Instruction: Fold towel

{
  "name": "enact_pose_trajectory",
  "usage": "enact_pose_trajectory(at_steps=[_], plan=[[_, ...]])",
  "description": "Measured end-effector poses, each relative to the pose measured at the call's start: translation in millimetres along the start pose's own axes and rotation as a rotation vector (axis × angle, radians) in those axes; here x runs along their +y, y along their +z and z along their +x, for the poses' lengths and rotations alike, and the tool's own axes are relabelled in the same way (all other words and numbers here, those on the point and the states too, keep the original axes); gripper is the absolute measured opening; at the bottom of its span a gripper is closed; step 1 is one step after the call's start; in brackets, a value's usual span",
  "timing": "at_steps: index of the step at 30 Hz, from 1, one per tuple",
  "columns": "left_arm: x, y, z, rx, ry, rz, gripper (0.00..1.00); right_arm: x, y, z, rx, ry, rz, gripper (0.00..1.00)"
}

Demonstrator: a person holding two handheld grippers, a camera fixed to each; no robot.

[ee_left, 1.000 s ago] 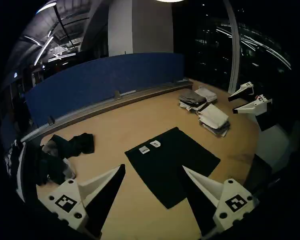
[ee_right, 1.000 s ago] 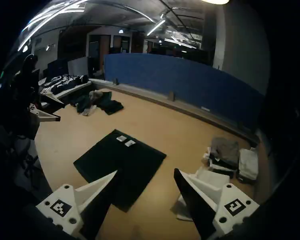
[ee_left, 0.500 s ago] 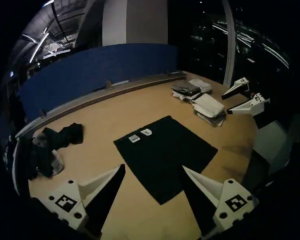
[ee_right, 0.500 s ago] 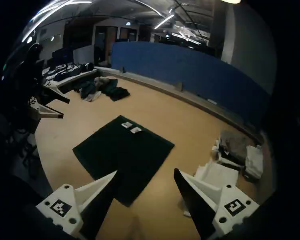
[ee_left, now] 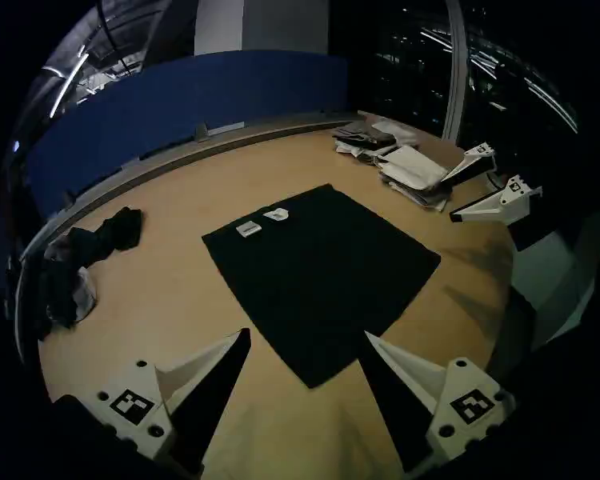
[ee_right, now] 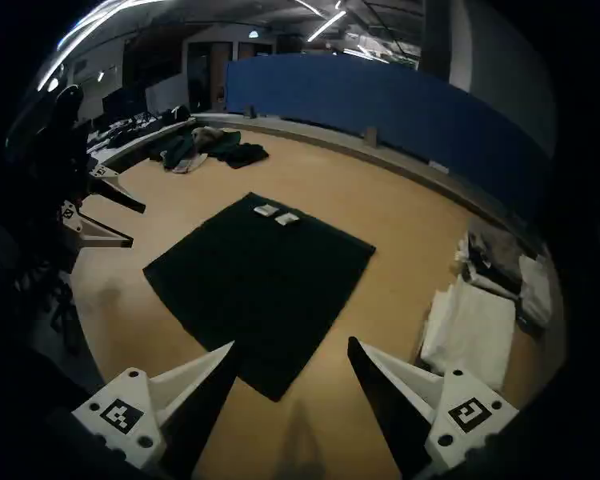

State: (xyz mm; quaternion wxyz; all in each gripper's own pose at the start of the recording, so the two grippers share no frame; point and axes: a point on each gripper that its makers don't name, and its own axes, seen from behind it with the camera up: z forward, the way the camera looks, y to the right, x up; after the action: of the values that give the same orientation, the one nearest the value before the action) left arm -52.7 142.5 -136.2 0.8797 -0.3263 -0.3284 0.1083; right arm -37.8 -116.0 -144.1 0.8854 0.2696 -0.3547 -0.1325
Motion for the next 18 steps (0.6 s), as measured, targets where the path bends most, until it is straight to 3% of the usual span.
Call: enact_pose_trajectory(at_steps=[9,18], plan=[[3.1,20.9,-24,-0.034,0.014,-0.017,0.95,-8,21.2,-26,-0.021,0.01,0.005,1.0],[16.4,28.4,-46,-0.08,0.041,-0.057,0.95,-12,32.1,-47,-0.049,0.006,0.007,1.0]])
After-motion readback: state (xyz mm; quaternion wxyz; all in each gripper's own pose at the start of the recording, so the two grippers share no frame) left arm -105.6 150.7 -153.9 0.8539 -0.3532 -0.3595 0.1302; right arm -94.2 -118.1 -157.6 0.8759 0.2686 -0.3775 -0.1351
